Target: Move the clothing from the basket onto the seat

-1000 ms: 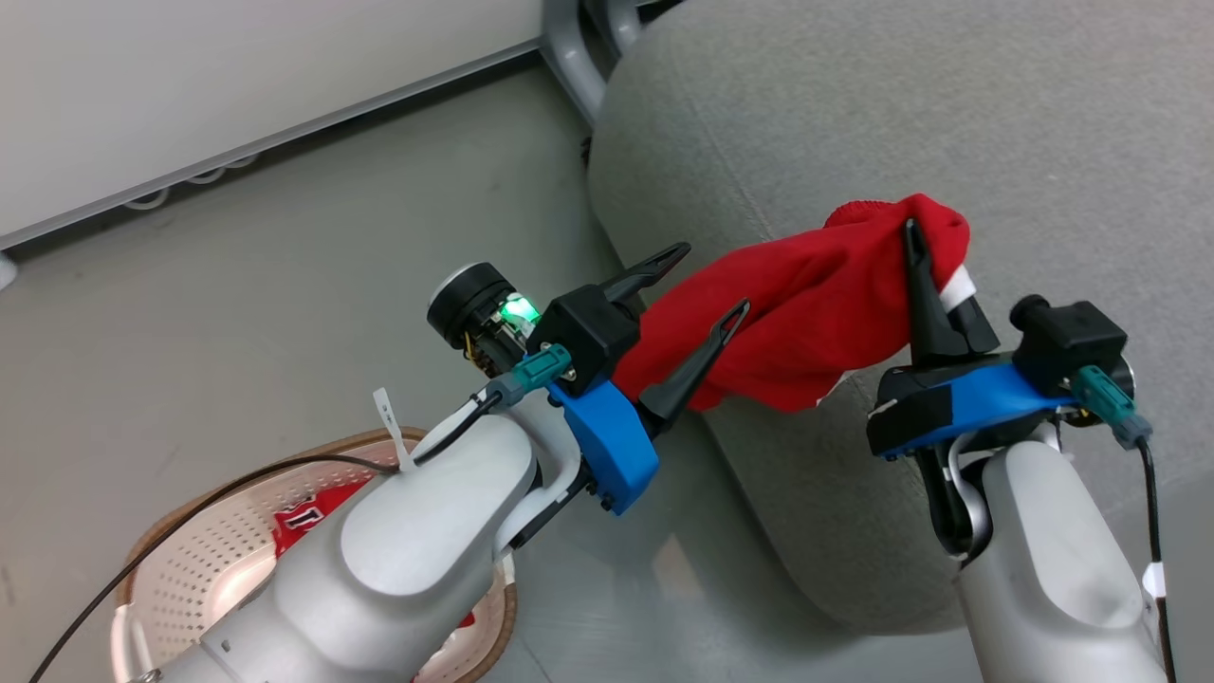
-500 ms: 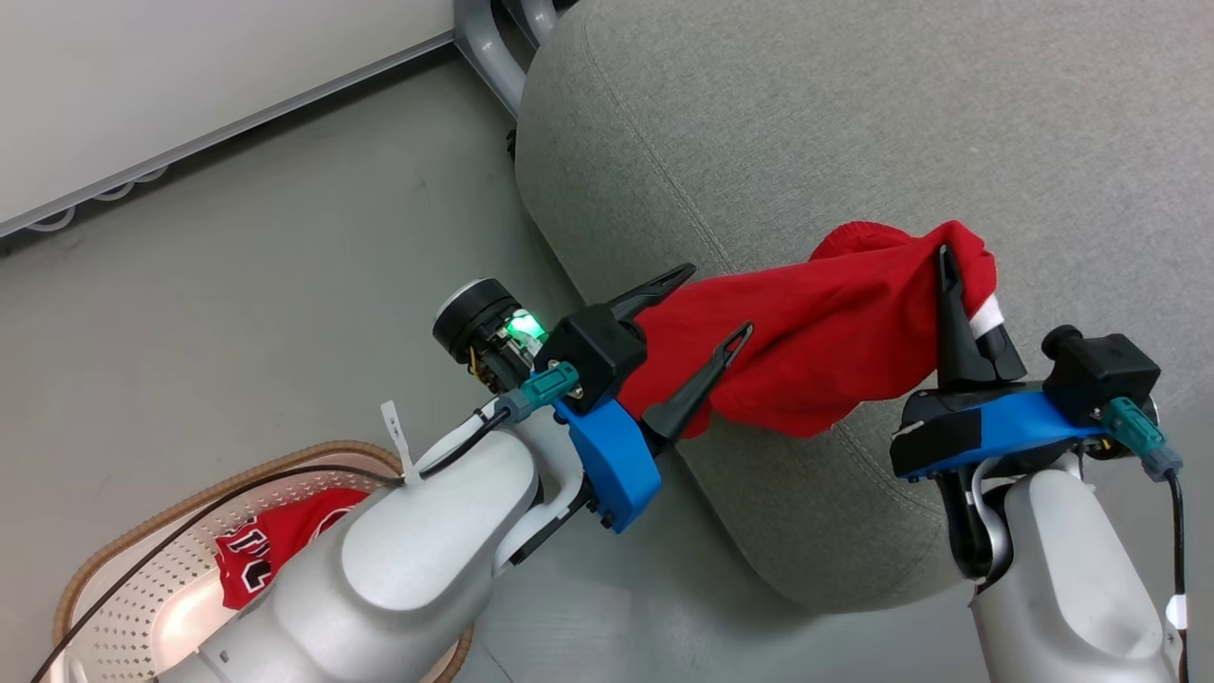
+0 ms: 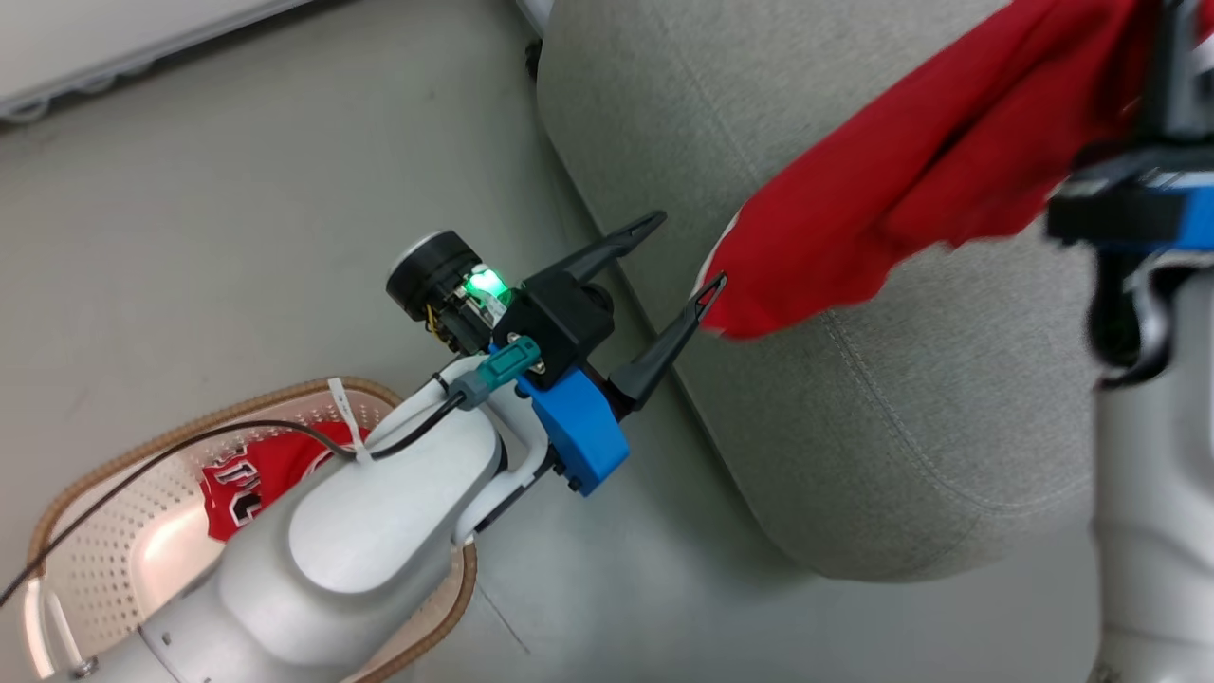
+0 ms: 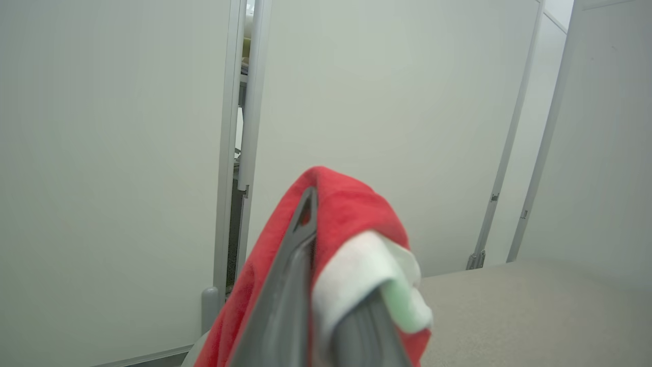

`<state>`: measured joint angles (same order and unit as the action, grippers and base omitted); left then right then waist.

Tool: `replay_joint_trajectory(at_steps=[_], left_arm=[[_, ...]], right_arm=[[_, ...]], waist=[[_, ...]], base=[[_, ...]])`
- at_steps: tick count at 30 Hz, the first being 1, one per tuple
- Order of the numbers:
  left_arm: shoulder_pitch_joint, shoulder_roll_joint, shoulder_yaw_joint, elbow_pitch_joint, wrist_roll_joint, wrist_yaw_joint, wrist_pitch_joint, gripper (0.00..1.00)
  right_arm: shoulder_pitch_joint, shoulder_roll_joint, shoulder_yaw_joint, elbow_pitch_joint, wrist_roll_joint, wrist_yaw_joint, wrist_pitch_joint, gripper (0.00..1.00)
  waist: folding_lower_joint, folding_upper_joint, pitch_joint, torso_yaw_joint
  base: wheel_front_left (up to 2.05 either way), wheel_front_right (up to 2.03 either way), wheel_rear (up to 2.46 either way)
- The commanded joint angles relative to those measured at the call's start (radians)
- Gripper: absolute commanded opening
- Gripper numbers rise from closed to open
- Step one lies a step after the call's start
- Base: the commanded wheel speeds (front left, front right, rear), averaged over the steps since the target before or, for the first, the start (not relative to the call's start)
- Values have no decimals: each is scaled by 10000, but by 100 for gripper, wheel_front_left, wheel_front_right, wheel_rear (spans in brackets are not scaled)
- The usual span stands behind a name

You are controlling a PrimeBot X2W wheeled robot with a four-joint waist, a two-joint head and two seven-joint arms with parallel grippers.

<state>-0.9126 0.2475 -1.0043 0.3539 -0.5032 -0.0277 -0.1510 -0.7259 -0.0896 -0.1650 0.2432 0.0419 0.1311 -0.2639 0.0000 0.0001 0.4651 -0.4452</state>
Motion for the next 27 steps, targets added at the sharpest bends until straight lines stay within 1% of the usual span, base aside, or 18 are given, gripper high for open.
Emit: replay_joint_trajectory(at_steps=[1, 9, 12, 15, 18, 20, 24, 27], left_arm=[[-143, 92, 52, -67, 42, 48, 16, 100], [-698, 669, 158, -764, 319, 118, 287, 100], [-902, 840, 166, -1030, 429, 123, 349, 100], [-1100, 979, 160, -1258, 514, 125, 418, 100], [-1289, 1022, 142, -1451, 597, 112, 487, 100], [-1403, 1025, 133, -1559, 654, 104, 499, 100], [-1546, 1068, 136, -1674, 701, 112, 496, 100], [-1577, 1104, 149, -1701, 711, 141, 470, 100]], right_arm=[[-250, -101, -82, -99, -4, -7, -9, 0], [-2162, -1435, -1971, -746, 178, -8, -8, 0], [-2530, -2032, -2550, -634, 284, -8, -8, 0], [-2716, -2412, -2923, -253, 390, -8, -6, 0], [-2731, -2590, -3170, 382, 356, -8, -6, 0], [-2748, -2587, -3261, 872, 286, -8, -6, 0], [-2595, -2449, -3324, 1905, -8, -8, -8, 0], [-2481, -2176, -3438, 2577, -240, -8, -6, 0]], waist=[[0, -1, 435, 170], [0, -1, 1894, 601], [0, -1, 2371, 767], [0, -1, 2783, 912], [0, -1, 3135, 1054], [0, -1, 3328, 1136], [0, -1, 3646, 1269], [0, -1, 3807, 1338]], base=[[0, 0, 0], [0, 0, 0], [0, 0, 0], [0, 0, 0], [0, 0, 0], [0, 0, 0], [0, 0, 0], [0, 0, 0]])
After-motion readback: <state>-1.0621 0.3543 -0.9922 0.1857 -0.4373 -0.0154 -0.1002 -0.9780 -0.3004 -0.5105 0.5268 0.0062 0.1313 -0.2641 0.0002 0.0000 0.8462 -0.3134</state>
